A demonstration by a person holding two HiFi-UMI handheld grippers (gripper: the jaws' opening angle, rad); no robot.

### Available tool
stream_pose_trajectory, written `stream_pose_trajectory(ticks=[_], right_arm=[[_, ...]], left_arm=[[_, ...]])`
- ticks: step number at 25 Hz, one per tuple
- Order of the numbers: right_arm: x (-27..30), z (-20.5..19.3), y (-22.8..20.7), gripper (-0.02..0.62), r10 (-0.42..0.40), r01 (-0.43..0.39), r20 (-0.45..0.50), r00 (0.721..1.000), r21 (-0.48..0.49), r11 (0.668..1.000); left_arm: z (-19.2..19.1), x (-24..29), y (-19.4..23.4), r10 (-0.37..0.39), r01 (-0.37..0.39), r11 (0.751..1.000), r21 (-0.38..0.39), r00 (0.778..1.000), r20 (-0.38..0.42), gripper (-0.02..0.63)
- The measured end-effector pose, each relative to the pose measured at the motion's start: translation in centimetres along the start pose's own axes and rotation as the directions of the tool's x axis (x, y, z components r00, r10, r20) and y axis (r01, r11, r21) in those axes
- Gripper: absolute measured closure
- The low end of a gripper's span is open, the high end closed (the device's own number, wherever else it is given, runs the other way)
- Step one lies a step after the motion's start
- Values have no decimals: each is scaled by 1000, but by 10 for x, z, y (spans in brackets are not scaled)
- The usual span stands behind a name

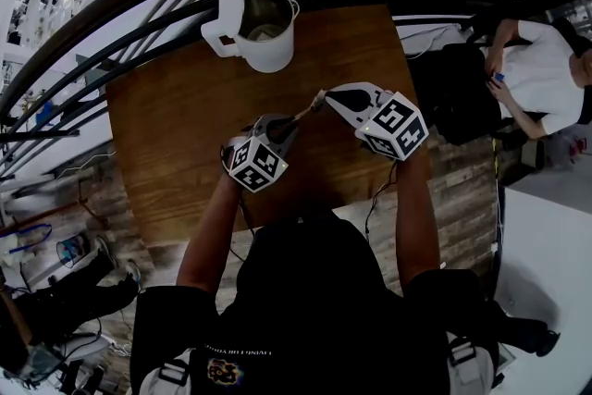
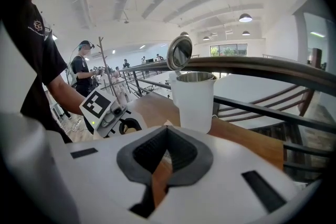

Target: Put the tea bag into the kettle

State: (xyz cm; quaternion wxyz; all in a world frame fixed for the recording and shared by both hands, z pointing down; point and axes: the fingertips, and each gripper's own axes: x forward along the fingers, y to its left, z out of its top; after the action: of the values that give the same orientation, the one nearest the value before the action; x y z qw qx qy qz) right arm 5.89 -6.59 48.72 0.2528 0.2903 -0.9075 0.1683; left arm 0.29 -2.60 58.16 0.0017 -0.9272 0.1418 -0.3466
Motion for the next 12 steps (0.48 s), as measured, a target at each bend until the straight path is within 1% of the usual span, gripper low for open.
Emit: stream_pose_trajectory(ticks=[1, 2, 5, 8, 12], right_arm=[[-1, 3, -1, 584, -5, 5, 5, 1000, -4, 1000], [-2, 6, -3, 584, -10, 10, 11, 1000, -8, 1000], [-4, 19, -9, 584, -25, 26, 32, 999, -21, 999], [-4, 34, -14, 584, -39, 41, 53, 998, -41, 998], [0, 53, -18, 584, -48, 53, 74, 996, -68, 996]], left_arm=[[1, 0, -1, -8, 8, 1000, -12, 1000, 1, 542], [2, 0, -1, -14, 14, 1000, -20, 1000, 2, 523], [3, -1, -2, -24, 24, 999, -35, 1000, 3, 483], [2, -3, -1, -20, 20, 999, -40, 1000, 1, 465], [1, -10, 4, 10, -10, 999, -45, 1000, 3, 462]])
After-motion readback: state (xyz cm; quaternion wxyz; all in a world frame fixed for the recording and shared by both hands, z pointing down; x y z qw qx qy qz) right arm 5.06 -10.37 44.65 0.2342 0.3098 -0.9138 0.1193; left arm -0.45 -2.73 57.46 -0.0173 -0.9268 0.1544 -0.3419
